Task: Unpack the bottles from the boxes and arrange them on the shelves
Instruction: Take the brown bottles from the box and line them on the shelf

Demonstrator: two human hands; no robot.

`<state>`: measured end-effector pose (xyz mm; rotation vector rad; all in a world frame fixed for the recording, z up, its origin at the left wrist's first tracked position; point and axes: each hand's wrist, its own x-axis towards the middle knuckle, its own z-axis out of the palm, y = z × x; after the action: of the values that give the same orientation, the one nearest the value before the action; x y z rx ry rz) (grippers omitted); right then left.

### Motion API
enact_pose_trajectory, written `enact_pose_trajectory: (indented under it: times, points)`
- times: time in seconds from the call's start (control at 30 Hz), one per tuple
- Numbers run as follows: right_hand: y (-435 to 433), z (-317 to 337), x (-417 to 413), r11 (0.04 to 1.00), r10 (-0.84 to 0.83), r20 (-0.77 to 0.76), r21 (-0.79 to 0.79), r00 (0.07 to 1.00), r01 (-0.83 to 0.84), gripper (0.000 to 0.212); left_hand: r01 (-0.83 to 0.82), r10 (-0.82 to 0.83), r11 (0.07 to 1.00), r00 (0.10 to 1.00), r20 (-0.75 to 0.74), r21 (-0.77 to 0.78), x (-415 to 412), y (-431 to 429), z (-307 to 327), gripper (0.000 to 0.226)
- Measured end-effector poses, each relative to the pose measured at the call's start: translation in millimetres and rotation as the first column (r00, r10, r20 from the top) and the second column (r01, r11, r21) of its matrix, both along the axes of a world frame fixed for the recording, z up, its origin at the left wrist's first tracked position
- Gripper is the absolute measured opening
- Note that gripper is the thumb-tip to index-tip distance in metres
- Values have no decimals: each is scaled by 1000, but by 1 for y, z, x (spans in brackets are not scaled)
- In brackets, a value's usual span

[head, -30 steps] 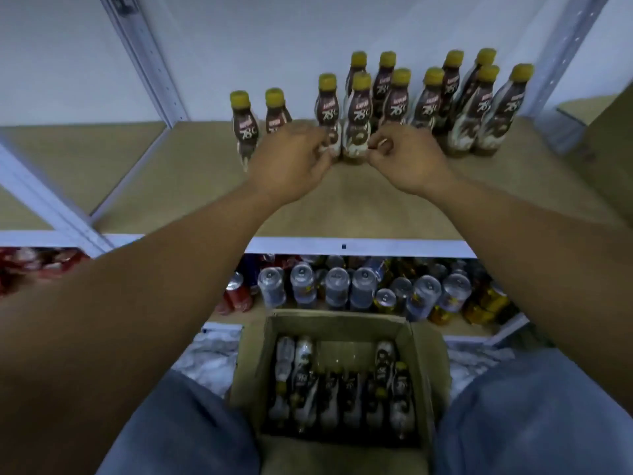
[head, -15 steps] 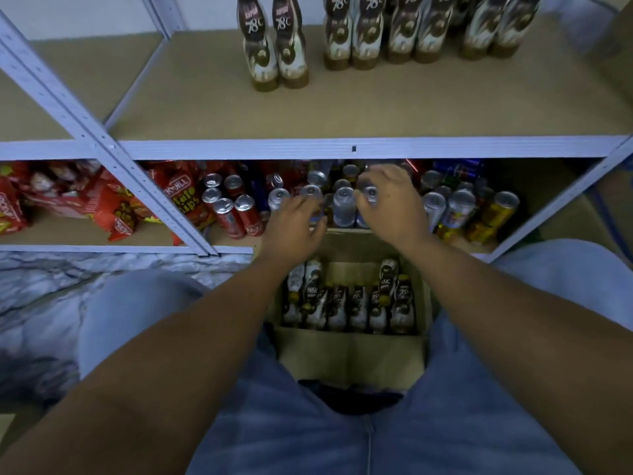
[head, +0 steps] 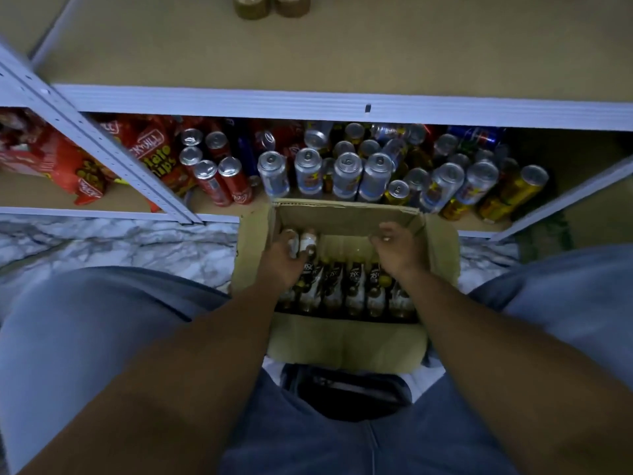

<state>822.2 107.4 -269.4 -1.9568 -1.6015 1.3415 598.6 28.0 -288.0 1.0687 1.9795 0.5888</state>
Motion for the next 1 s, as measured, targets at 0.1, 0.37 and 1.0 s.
enact_pose_trajectory:
  times: [0.1,0.37,1.0]
  points:
    - [9,-21,3,990,-134,-30,-44,991,132,46,-54,54,997,998,-15,-50,1,3,-20,53]
    - [12,-81,10,967,-220,-39,-143,975,212,65,-84,91,990,994,55,-114,-4,26,-78,79]
    - [18,-124,-1,994,-54,394,-68,917,88,87,-233,217,965,967,-133,-121,8,47,-129,89]
